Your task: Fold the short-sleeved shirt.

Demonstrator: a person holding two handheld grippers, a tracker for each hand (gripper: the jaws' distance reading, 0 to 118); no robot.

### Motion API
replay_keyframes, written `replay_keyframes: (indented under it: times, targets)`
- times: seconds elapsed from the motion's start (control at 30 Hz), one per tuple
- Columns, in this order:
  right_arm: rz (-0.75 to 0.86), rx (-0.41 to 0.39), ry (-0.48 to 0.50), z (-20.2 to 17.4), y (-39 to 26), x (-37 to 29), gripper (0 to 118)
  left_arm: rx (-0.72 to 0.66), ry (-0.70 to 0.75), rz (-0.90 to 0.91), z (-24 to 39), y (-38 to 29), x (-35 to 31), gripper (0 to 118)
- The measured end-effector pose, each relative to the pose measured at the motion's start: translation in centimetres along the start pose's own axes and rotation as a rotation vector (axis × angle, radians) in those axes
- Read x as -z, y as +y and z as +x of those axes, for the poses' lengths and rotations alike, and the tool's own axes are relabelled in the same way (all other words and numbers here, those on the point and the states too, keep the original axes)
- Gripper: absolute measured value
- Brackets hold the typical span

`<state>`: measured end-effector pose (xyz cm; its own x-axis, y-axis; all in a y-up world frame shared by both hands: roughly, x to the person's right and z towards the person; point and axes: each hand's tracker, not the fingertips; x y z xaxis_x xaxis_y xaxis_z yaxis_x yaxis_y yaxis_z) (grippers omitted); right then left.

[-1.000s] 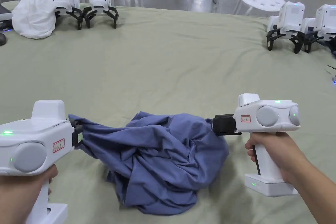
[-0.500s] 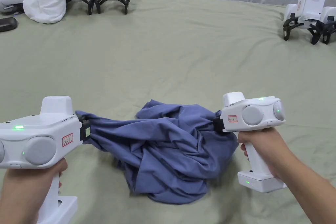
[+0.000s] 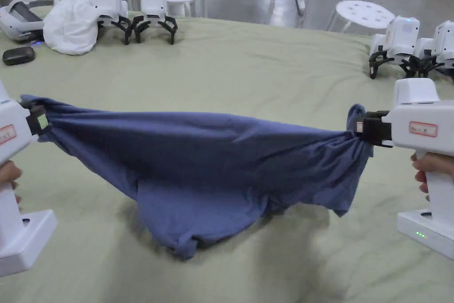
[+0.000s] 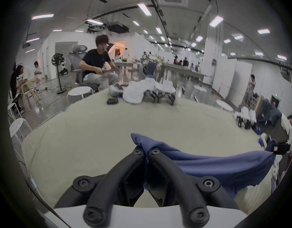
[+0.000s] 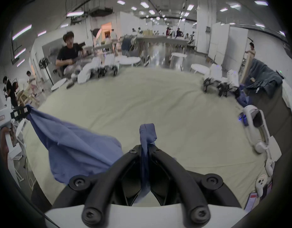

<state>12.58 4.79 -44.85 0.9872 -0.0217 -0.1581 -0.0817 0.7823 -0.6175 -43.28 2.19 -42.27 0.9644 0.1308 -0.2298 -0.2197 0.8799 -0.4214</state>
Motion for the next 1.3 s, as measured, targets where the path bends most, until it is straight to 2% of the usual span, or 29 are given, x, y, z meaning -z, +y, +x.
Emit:
replay_keyframes:
  times: [0.03,0.1,0.2,0.3,0.43,0.6,0.83,0.93,1.0,1.13,1.3]
  targets:
    - [0.032,-0.013,-0.045,0.4,0.7,-1.6,8,0.000,0.017,0.018,-0.4,0.9,-0.3,0]
    - [0.087,-0.001,-0.071,1.4,1.8,-4.4,8,0.001,0.037,0.047,-1.1,2.6,-1.0,0]
    - [0.150,0.051,-0.042,2.6,3.3,-7.7,8,-0.039,0.013,0.087,-1.8,4.7,-2.0,0]
    - [0.208,0.024,-0.081,2.9,4.8,-9.8,8,0.002,0.008,0.117,-0.6,6.6,-3.2,0]
    - [0.245,0.031,-0.110,3.6,7.5,-10.8,8,0.018,-0.028,0.155,1.3,9.5,-3.3,0]
    - [0.266,-0.005,-0.180,4.6,12.1,-9.4,8,0.071,-0.056,0.196,4.6,14.0,-1.8,0]
    - [0.331,0.043,-0.263,7.0,19.1,-5.6,8,0.109,-0.069,0.218,9.2,20.7,2.9,0]
    - [0.382,0.044,-0.294,7.3,21.6,-4.6,8,0.106,-0.064,0.233,10.9,22.8,4.2,0]
    - [0.432,0.042,-0.303,8.9,23.1,-3.3,8,0.089,-0.060,0.260,11.5,24.0,4.8,0]
    - [0.513,0.054,-0.304,9.4,24.2,-2.6,8,0.067,-0.048,0.305,12.5,25.2,5.3,0]
    - [0.490,0.069,-0.275,9.7,21.8,0.1,8,0.105,-0.032,0.286,12.9,22.4,7.0,0]
